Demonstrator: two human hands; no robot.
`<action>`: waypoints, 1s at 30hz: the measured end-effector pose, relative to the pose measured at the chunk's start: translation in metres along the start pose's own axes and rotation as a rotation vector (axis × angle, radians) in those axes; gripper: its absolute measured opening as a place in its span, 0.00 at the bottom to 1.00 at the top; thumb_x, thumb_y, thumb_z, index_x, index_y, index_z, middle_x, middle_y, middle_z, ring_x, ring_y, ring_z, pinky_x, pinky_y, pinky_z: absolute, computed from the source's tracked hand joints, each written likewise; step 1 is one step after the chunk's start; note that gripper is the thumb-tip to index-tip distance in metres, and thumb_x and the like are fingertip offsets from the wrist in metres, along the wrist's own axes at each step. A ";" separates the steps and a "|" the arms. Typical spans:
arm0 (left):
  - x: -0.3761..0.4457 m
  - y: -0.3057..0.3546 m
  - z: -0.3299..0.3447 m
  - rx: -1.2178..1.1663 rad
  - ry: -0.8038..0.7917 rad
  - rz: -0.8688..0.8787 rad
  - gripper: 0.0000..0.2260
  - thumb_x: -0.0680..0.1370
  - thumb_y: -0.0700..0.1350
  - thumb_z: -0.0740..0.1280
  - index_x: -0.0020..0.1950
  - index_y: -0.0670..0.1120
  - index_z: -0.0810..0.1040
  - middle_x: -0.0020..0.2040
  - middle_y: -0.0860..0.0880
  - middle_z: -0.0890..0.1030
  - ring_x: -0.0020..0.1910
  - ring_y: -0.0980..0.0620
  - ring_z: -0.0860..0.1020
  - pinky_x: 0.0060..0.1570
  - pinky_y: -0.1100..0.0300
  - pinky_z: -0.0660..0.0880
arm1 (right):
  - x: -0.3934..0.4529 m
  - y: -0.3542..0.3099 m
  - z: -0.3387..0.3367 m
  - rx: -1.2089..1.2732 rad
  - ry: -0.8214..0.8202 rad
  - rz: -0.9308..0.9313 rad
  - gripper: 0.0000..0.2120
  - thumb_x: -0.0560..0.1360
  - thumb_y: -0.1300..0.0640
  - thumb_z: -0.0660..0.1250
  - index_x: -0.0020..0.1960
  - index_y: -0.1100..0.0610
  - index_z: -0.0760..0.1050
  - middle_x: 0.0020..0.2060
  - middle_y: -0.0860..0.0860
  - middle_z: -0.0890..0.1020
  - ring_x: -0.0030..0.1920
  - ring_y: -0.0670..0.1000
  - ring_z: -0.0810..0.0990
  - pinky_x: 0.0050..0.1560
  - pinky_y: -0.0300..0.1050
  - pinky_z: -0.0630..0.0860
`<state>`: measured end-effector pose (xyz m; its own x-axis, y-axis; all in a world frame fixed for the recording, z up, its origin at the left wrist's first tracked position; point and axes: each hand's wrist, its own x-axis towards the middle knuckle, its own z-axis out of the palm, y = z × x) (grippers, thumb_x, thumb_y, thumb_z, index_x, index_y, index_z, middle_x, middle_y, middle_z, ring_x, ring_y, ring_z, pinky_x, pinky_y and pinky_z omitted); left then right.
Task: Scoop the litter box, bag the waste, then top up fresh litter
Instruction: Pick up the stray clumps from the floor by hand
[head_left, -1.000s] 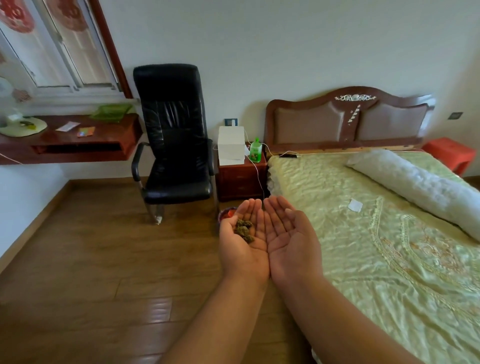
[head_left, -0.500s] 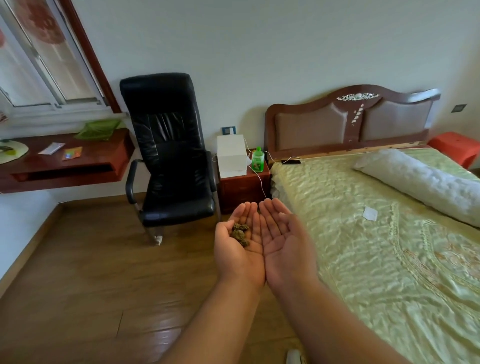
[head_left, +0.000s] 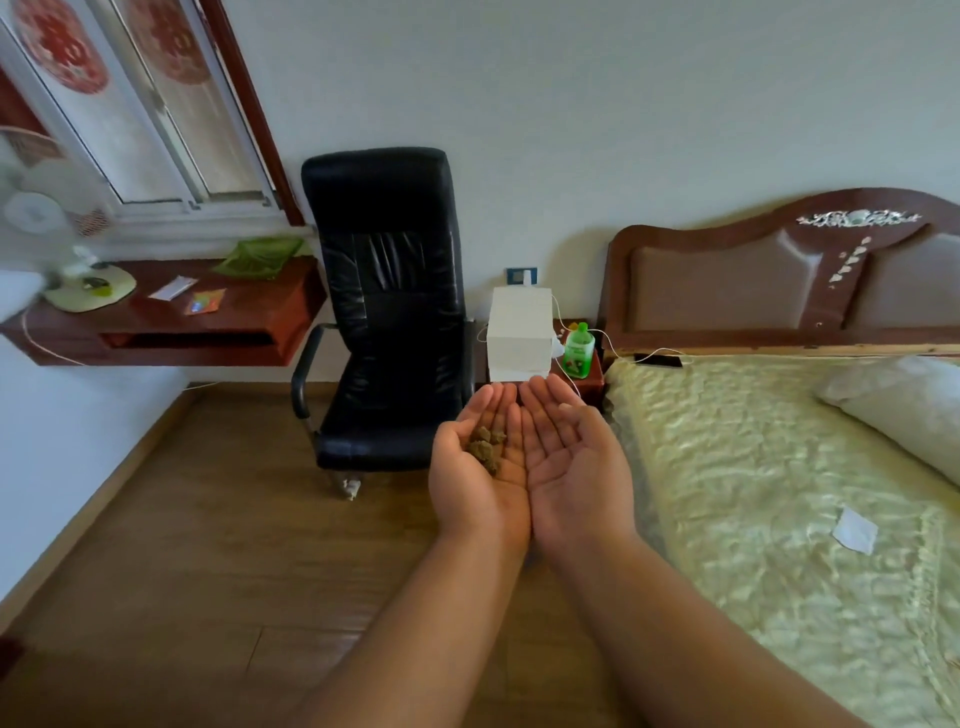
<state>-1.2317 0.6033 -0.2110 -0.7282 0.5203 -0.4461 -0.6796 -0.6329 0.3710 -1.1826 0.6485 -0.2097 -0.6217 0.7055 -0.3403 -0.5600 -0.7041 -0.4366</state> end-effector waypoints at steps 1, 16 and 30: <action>0.010 -0.004 0.008 -0.019 0.002 0.008 0.16 0.84 0.39 0.58 0.64 0.36 0.82 0.59 0.37 0.85 0.60 0.41 0.85 0.70 0.47 0.75 | 0.013 -0.006 0.002 -0.012 -0.014 0.010 0.14 0.82 0.61 0.61 0.65 0.62 0.79 0.58 0.59 0.85 0.58 0.57 0.85 0.63 0.51 0.77; 0.150 -0.018 0.064 -0.025 -0.018 0.067 0.18 0.86 0.41 0.55 0.64 0.36 0.81 0.61 0.39 0.85 0.62 0.42 0.84 0.72 0.48 0.73 | 0.169 -0.019 0.024 -0.165 0.003 0.077 0.15 0.83 0.60 0.60 0.66 0.60 0.78 0.58 0.57 0.85 0.58 0.54 0.85 0.58 0.47 0.79; 0.332 0.022 0.081 0.313 -0.166 -0.005 0.17 0.82 0.47 0.61 0.66 0.45 0.83 0.64 0.47 0.85 0.66 0.51 0.82 0.73 0.49 0.70 | 0.340 0.043 0.058 -0.116 0.131 0.120 0.16 0.82 0.56 0.61 0.64 0.60 0.81 0.59 0.58 0.85 0.59 0.56 0.85 0.58 0.50 0.79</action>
<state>-1.4955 0.8089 -0.2851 -0.7121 0.6254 -0.3192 -0.6586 -0.4374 0.6123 -1.4497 0.8534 -0.2955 -0.5993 0.6268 -0.4980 -0.4145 -0.7751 -0.4768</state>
